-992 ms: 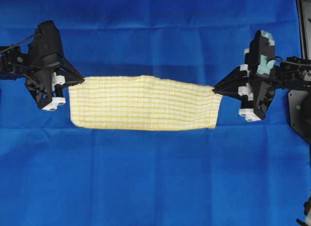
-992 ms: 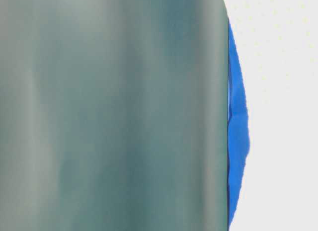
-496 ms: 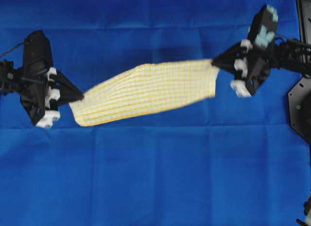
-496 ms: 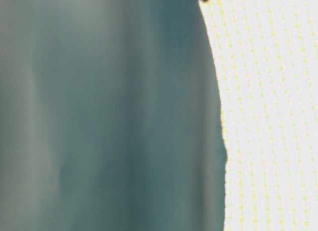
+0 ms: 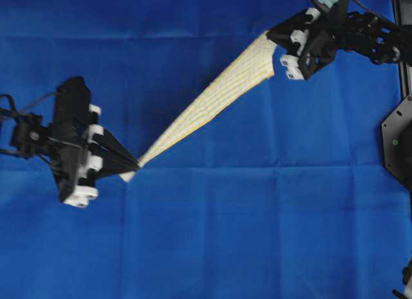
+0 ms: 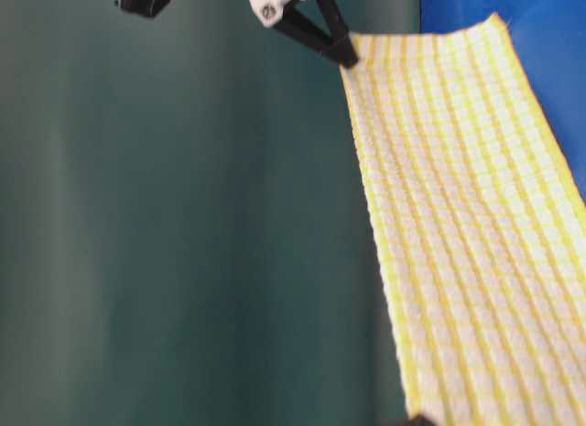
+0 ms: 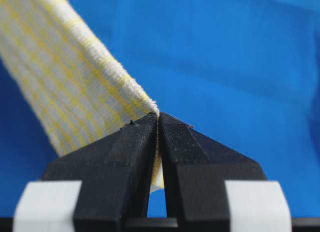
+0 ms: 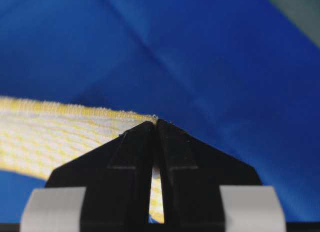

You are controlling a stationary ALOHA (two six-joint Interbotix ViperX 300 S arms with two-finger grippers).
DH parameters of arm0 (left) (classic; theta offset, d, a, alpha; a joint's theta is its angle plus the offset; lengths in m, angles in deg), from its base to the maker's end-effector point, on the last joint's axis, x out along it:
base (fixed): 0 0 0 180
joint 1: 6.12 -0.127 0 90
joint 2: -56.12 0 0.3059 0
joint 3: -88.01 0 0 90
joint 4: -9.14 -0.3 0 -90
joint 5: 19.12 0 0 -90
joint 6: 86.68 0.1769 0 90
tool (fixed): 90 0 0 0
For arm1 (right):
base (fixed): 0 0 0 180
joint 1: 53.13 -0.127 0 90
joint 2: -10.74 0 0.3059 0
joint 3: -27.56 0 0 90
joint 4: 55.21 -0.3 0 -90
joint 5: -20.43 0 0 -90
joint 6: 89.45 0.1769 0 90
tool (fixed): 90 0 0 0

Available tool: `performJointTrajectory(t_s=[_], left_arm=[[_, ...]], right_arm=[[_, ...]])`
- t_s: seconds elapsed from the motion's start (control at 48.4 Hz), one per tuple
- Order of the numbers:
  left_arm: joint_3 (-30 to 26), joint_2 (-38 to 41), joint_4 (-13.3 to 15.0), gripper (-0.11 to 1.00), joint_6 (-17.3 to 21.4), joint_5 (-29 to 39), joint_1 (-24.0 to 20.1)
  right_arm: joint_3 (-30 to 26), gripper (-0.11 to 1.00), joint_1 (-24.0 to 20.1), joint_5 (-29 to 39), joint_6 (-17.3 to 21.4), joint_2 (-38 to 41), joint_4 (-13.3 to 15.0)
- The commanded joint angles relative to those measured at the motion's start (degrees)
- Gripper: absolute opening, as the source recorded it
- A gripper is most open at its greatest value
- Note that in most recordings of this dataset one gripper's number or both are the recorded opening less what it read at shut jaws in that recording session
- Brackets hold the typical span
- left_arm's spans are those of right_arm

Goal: Fold the yellow towel.
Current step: 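Lift the strip and swing it vertical, right gripper up, left down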

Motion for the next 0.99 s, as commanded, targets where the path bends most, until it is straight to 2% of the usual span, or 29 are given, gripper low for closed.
performJointTrajectory(t_s=[0.0, 0.331, 0.517, 0.785, 0.971], left_arm=[[-4.48, 2.72, 0.09, 0.01, 0.09, -0.44, 1.93], [-19.6, 14.85, 0.09, 0.01, 0.53, -0.35, 3.25], [-27.51, 20.83, 0.0, 0.01, 0.88, 0.0, 3.16], [-35.42, 26.63, -0.35, 0.01, 2.46, 0.09, 2.99], [-37.97, 28.56, -0.35, 0.01, 4.22, 0.97, 2.9]], right_arm=[[-2.99, 0.01, 1.49, -0.7, -0.09, 1.05, 0.09], [-10.63, 0.01, 2.81, -0.53, -0.26, 6.77, 1.93], [-12.48, 0.01, 3.25, -0.18, -0.26, 7.82, 2.9], [-12.57, 0.01, 3.78, 0.09, -0.26, 7.82, 3.78], [-12.57, 0.01, 3.87, 0.35, -0.26, 7.82, 3.96]])
